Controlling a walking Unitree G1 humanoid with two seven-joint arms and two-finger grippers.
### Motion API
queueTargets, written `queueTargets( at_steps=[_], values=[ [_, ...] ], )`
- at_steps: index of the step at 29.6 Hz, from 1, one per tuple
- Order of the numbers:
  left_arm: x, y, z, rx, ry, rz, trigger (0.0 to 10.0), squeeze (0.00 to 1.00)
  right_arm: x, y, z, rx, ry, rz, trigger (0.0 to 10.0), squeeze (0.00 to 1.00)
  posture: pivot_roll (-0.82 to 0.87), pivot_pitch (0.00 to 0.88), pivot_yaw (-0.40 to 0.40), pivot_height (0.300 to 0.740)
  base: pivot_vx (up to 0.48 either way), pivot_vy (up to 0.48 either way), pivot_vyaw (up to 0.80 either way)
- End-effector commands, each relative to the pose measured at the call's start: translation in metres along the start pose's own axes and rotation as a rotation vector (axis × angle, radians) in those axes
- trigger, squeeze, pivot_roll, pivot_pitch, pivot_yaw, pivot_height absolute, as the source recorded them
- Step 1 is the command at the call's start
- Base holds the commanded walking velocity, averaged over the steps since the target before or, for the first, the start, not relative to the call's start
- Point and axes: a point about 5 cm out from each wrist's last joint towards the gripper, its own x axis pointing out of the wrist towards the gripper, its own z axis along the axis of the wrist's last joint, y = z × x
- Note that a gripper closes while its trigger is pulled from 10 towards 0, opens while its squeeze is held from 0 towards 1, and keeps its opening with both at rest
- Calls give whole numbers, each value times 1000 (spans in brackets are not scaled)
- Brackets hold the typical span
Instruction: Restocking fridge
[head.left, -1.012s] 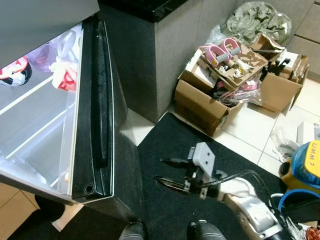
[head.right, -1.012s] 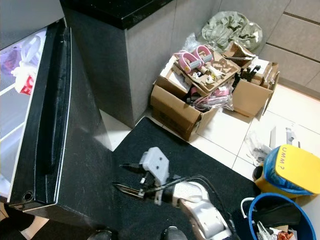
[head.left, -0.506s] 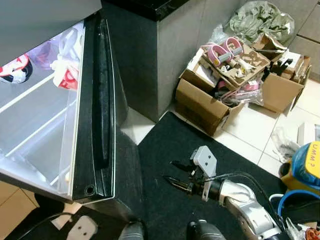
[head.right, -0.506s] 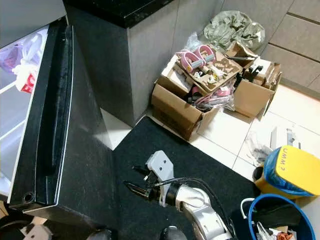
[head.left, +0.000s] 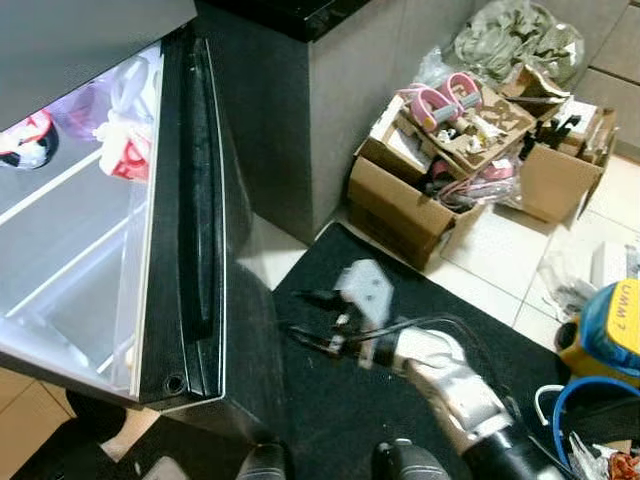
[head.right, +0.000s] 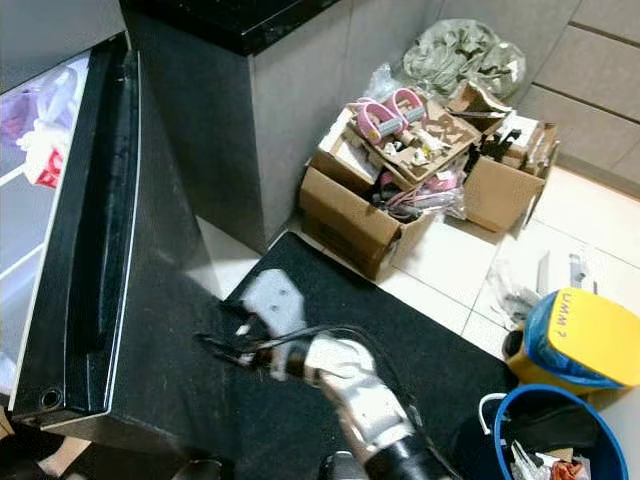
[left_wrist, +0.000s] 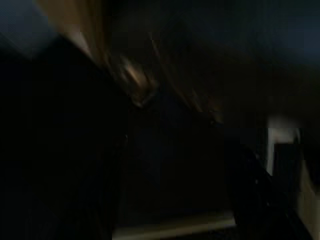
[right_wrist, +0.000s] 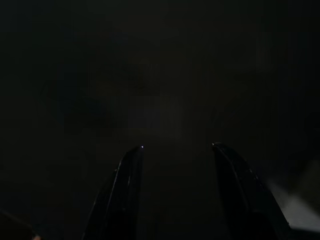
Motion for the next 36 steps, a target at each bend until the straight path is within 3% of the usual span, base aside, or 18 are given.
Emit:
queueTargets(
  at_steps=[1,5,9,13,16,23,28,32,36],
  values=[
    [-8,-4,-22,-29,111,18,10000,0,6,5,-5,-24,35,37,10000,0,-12,218,-27,740,0,0,0],
    [-11,-9,-42,-69,213,72,10000,0,18,8,-1,-45,43,83,10000,0,-6,222,-35,740,0,0,0],
    [-9,-19,-52,-85,275,75,10000,0,38,29,14,-87,30,246,10000,0,-11,227,-45,740,0,0,0],
    [-6,-21,-52,-82,280,78,10000,0,48,42,19,-98,25,331,10000,0,-9,226,-47,740,0,0,0],
    [-21,-12,-56,-85,260,93,10000,0,57,59,24,-109,7,416,10000,0,-10,225,-50,740,0,0,0],
    [-16,-12,-53,-75,248,99,10000,0,64,63,30,-111,-15,424,10000,0,-12,225,-51,740,0,0,0],
    [-13,-2,-41,-82,157,189,10000,0,55,50,20,-76,-5,347,10000,0,-12,229,-54,740,0,0,0],
    [-1,13,-11,-101,-13,248,10000,0,36,36,3,-26,22,259,10000,0,-31,225,-58,740,0,0,0],
    [3,12,-8,-62,-15,214,10000,0,59,52,27,-76,-36,324,10000,0,-29,213,-47,740,0,0,0]
  ],
)
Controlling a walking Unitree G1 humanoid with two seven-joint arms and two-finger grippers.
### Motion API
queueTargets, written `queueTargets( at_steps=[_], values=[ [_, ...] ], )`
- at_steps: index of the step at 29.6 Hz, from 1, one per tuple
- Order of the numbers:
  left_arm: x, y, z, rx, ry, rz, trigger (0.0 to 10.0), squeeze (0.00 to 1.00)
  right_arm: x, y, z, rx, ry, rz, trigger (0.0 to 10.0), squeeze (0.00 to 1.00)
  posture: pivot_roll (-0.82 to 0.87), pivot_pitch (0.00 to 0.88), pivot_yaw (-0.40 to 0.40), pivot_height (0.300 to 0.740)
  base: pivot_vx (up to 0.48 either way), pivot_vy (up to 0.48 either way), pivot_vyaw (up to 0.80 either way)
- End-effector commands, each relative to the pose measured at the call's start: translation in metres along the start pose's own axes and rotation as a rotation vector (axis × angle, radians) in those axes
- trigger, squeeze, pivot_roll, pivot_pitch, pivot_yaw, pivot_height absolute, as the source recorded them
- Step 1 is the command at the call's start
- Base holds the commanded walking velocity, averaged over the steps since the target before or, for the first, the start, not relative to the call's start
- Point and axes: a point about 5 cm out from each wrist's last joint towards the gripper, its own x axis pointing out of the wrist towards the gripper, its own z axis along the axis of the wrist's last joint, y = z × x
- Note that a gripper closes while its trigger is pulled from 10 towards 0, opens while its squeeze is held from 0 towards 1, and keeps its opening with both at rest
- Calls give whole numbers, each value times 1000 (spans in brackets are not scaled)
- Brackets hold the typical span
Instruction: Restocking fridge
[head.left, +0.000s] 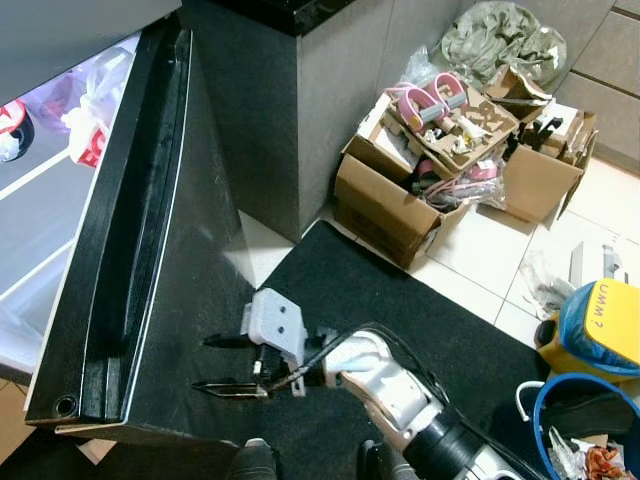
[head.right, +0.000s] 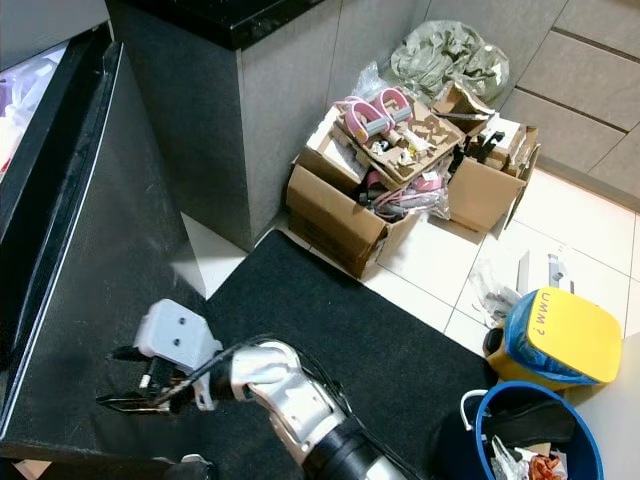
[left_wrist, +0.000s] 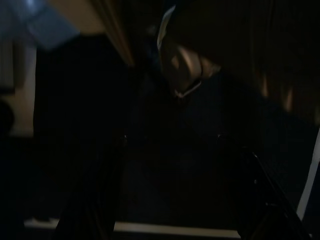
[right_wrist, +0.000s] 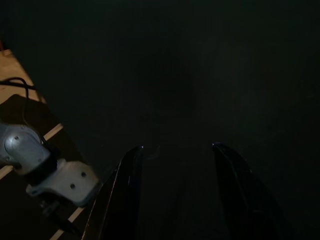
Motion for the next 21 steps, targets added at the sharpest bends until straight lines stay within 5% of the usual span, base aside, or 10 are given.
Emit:
queueTargets(
  at_steps=[1,7,11,17,18,20,21],
  values=[
    [-4,-15,-14,-25,48,-39,10000,0,15,8,11,-21,-30,42,10000,0,-29,213,-47,740,0,0,0],
    [-4,-15,-17,-30,60,-35,10000,0,73,36,51,-112,-101,222,10000,0,20,202,-50,740,0,0,0],
    [-3,-16,-17,-40,61,-33,10000,0,83,41,58,-113,-122,220,10000,0,25,204,-55,740,0,0,0],
    [0,-13,-11,-51,37,-10,10000,0,60,2,41,-77,-95,-16,10000,0,8,209,-53,740,0,0,0],
    [4,-2,-2,-50,4,59,10000,0,30,-28,24,-56,-53,-220,10000,0,-2,210,-57,740,0,0,0],
    [4,-2,-2,-50,4,59,10000,0,30,-28,24,-56,-53,-220,10000,0,-2,210,-57,740,0,0,0],
    [8,5,5,-43,-10,99,10000,0,13,-43,14,-49,-24,-334,10000,0,-7,211,-59,740,0,0,0]
  ],
)
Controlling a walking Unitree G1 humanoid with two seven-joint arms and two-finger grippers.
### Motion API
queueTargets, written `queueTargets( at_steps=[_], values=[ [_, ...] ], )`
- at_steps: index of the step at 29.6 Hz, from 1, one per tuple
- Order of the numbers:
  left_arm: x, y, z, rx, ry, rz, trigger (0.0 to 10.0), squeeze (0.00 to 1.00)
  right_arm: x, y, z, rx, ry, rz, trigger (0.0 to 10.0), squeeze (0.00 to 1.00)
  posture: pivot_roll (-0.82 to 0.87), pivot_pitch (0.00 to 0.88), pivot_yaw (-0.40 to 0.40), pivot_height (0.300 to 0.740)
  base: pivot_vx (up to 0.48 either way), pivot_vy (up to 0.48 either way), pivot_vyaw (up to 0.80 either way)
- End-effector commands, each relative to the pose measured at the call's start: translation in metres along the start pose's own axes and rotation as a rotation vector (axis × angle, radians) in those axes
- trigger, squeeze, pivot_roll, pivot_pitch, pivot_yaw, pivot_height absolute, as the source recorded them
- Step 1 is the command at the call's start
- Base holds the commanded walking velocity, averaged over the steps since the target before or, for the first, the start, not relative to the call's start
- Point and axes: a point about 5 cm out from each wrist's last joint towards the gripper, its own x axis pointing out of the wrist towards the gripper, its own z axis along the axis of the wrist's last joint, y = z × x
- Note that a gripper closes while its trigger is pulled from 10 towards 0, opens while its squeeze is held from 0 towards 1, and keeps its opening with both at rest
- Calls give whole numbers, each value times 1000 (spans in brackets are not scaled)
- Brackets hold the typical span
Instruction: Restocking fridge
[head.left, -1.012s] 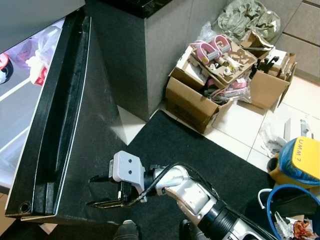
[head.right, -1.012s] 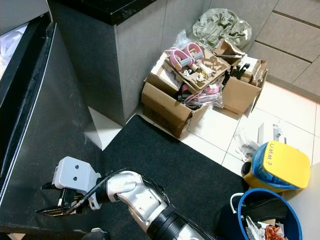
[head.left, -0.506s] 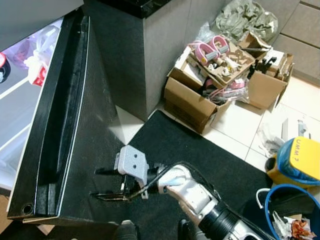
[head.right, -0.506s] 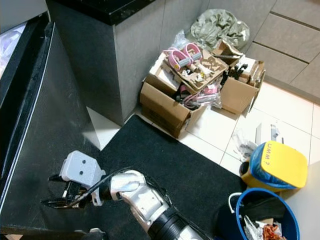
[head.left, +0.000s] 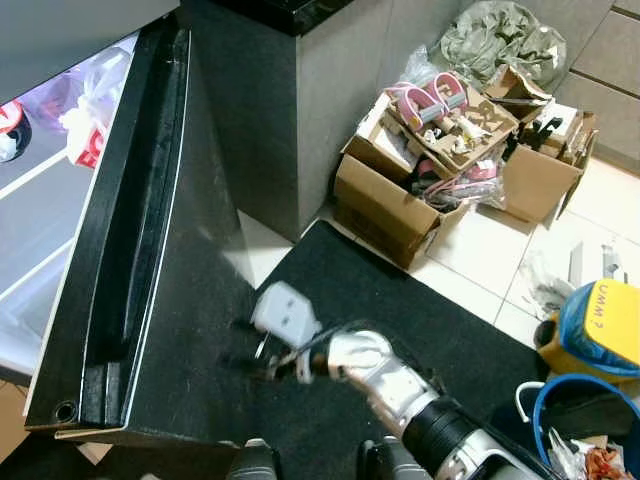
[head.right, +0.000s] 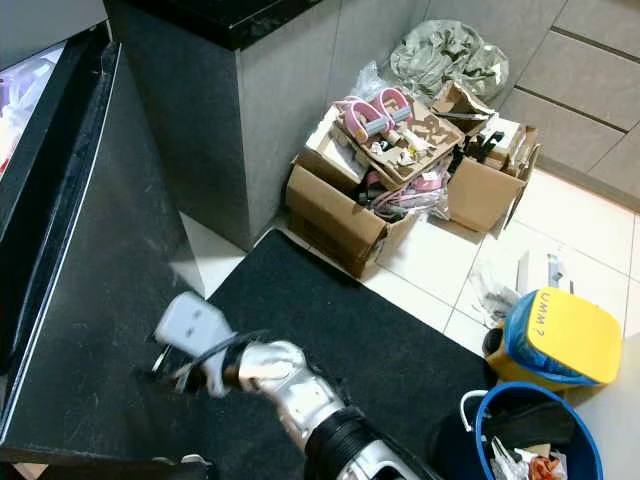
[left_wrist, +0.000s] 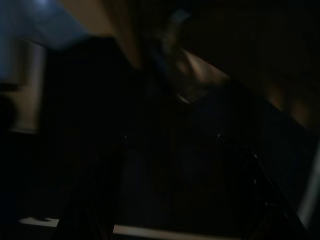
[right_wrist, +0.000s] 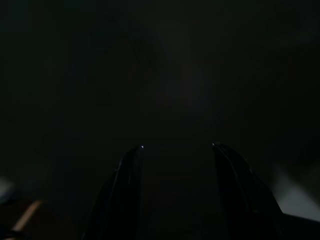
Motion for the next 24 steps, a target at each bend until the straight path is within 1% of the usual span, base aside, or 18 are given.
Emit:
queueTargets(
  at_steps=[1,3,5,6,7,8,9,11,12,14,15,16,18,19,20,21,22,24],
  values=[
    [3,3,3,-28,-5,46,10000,0,10,-13,23,-10,-59,-116,10000,0,-19,214,-59,740,0,0,0],
    [3,3,3,-28,-5,46,10000,0,10,-13,23,-10,-59,-116,10000,0,-19,214,-59,740,0,0,0],
    [11,12,21,-15,-69,48,10000,0,-44,-57,-27,28,97,-399,10000,0,-26,214,-58,740,0,0,0],
    [11,12,21,-15,-69,48,10000,0,-44,-57,-27,28,97,-399,10000,0,-26,214,-58,740,0,0,0],
    [13,13,29,10,-101,26,10000,0,-73,-67,-54,56,181,-497,10000,0,-23,215,-58,740,0,0,0],
    [13,13,29,10,-101,26,10000,0,-73,-67,-54,56,181,-497,10000,0,-23,215,-58,740,0,0,0],
    [14,11,35,39,-133,-17,10000,0,-102,-70,-84,75,289,-576,10000,0,-22,214,-57,740,0,0,0],
    [14,4,42,85,-172,-140,10000,0,-154,-59,-140,139,514,-693,10000,0,-21,215,-58,740,0,0,0],
    [14,4,42,85,-172,-140,10000,0,-154,-59,-140,139,514,-693,10000,0,-21,215,-58,740,0,0,0],
    [10,-3,41,96,-183,-226,10000,0,-190,-43,-173,174,679,-764,10000,0,-14,216,-57,740,0,0,0],
    [7,-4,39,101,-189,-248,10000,0,-208,-34,-188,221,747,-813,10000,0,-10,216,-54,740,0,0,0],
    [7,-4,39,101,-189,-248,10000,0,-208,-34,-188,221,747,-813,10000,0,-10,216,-54,740,0,0,0],
    [1,-5,36,105,-189,-270,10000,0,-239,-18,-208,311,846,-912,10000,0,-8,216,-49,740,0,0,0],
    [1,-5,36,105,-189,-270,10000,0,-239,-18,-208,311,846,-912,10000,0,-8,216,-49,740,0,0,0],
    [-1,-5,34,103,-186,-279,10000,0,-249,-12,-213,346,869,-950,10000,0,-8,216,-49,740,0,0,0],
    [-1,-5,34,103,-186,-279,10000,0,-249,-12,-213,346,869,-950,10000,0,-8,216,-49,740,0,0,0],
    [-4,-5,32,100,-182,-287,10000,0,-257,-7,-217,379,870,-984,10000,0,-3,216,-46,740,0,0,0],
    [-4,-5,32,100,-182,-287,10000,0,-257,-7,-217,379,870,-984,10000,0,-3,216,-46,740,0,0,0]
  ],
)
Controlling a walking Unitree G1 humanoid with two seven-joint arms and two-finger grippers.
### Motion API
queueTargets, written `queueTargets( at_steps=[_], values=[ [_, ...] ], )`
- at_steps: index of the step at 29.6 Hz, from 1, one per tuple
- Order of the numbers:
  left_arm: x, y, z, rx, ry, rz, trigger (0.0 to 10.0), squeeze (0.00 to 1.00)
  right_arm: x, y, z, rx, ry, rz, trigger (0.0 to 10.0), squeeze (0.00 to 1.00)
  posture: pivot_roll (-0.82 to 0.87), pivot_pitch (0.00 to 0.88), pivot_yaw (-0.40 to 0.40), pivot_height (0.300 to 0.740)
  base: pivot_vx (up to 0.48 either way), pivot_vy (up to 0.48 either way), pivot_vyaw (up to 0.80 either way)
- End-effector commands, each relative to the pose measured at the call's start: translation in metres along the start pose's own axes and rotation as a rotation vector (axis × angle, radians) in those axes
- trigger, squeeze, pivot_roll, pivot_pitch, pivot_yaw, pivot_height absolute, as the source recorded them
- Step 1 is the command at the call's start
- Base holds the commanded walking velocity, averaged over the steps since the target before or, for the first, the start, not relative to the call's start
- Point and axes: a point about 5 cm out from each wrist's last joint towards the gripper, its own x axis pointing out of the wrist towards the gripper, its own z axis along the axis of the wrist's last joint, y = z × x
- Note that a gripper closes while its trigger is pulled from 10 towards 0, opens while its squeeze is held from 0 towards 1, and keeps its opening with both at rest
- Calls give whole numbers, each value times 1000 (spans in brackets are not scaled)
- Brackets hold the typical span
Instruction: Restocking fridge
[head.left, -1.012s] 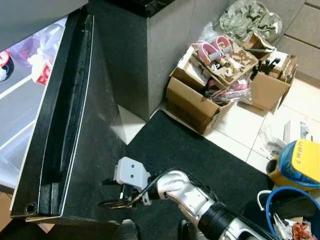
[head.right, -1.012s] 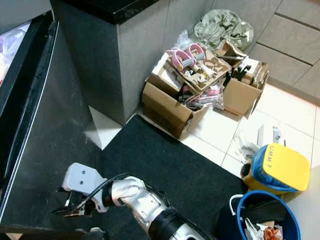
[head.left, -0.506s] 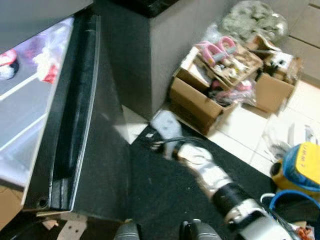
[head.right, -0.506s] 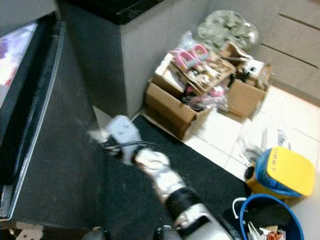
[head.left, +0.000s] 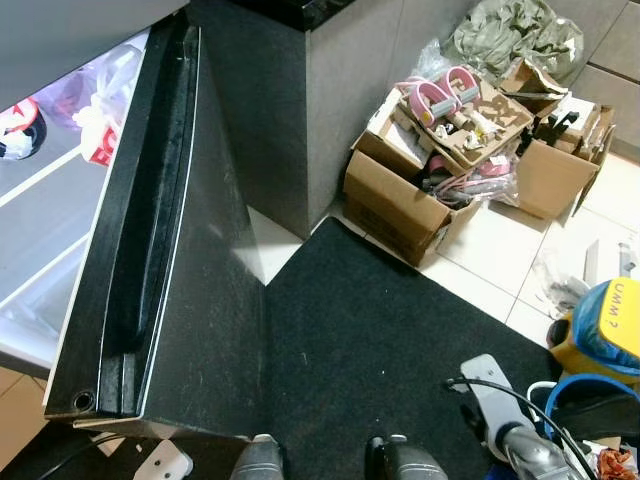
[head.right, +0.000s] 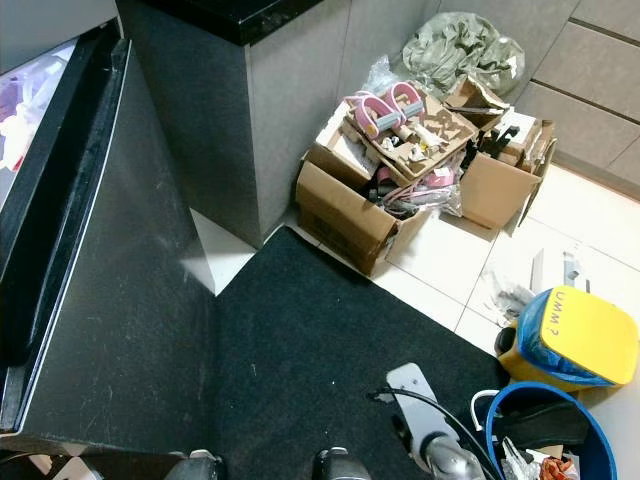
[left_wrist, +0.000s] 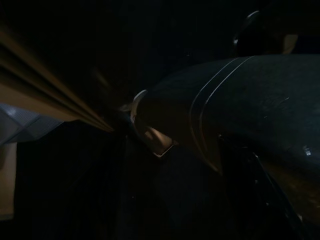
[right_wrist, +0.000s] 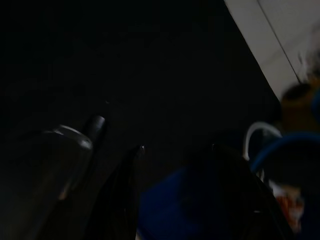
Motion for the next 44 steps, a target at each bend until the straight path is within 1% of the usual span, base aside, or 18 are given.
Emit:
queueTargets(
  at_steps=[1,6,7,9,11,13,17,18,20,23,28,33,36,40,41,42,43,44],
  values=[
    [-11,-1,-9,-3,37,-18,10000,0,-4,-4,-18,51,29,-30,10000,0,-6,213,-42,740,0,0,0],
    [-17,-7,-10,16,28,-67,10000,0,-8,-3,-30,76,37,-40,10000,0,-2,215,-41,740,0,0,0],
    [-21,-6,3,75,-44,-77,10000,0,-9,-1,-33,78,32,-35,10000,0,6,217,-42,740,0,0,0],
    [-20,-3,12,103,-85,-62,10000,0,-8,0,-32,72,26,-31,10000,0,5,216,-40,740,0,0,0],
    [-15,2,30,148,-162,-17,10000,0,-8,2,-30,68,17,-26,10000,0,0,214,-38,740,0,0,0],
    [-11,5,56,187,-237,-22,10000,0,-6,4,-25,74,0,-23,10000,0,-5,214,-36,740,0,0,0],
    [-22,2,84,202,-292,-69,10000,0,-5,7,-22,75,-19,-13,10000,0,-1,217,-36,740,0,0,0],
    [-30,2,94,166,-316,-92,10000,0,-5,9,-22,66,-19,-5,10000,0,5,219,-37,740,0,0,0],
    [-35,1,98,139,-321,-113,10000,0,-5,10,-23,63,-19,-1,10000,0,10,219,-37,740,0,0,0],
    [-55,-10,111,12,-335,-255,10000,0,-6,12,-24,59,-17,7,10000,0,18,219,-37,740,0,0,0],
    [-61,-19,119,-149,-381,-377,10000,0,-4,13,-19,59,-30,13,10000,0,6,216,-35,740,0,0,0],
    [-54,-12,116,-160,-375,-342,10000,0,-4,13,-18,56,-35,12,10000,0,2,214,-36,740,0,0,0],
    [-37,-18,125,-135,-386,-280,10000,0,-5,11,-20,52,-33,10,10000,0,-3,212,-35,740,0,0,0],
    [-29,-22,132,-128,-395,-244,10000,0,-5,10,-20,51,-32,8,10000,0,-5,210,-37,740,0,0,0],
    [-11,-23,141,-99,-431,-144,10000,0,-5,10,-20,47,-33,7,10000,0,-10,207,-36,740,0,0,0],
    [-11,-23,141,-99,-431,-144,10000,0,-5,10,-20,47,-33,7,10000,0,-10,207,-36,740,0,0,0],
    [-4,-21,145,-79,-448,-69,10000,0,-5,10,-19,43,-36,8,10000,0,-14,206,-38,740,0,0,0],
    [-4,-21,145,-79,-448,-69,10000,0,-5,10,-19,43,-36,8,10000,0,-14,206,-38,740,0,0,0]
  ],
)
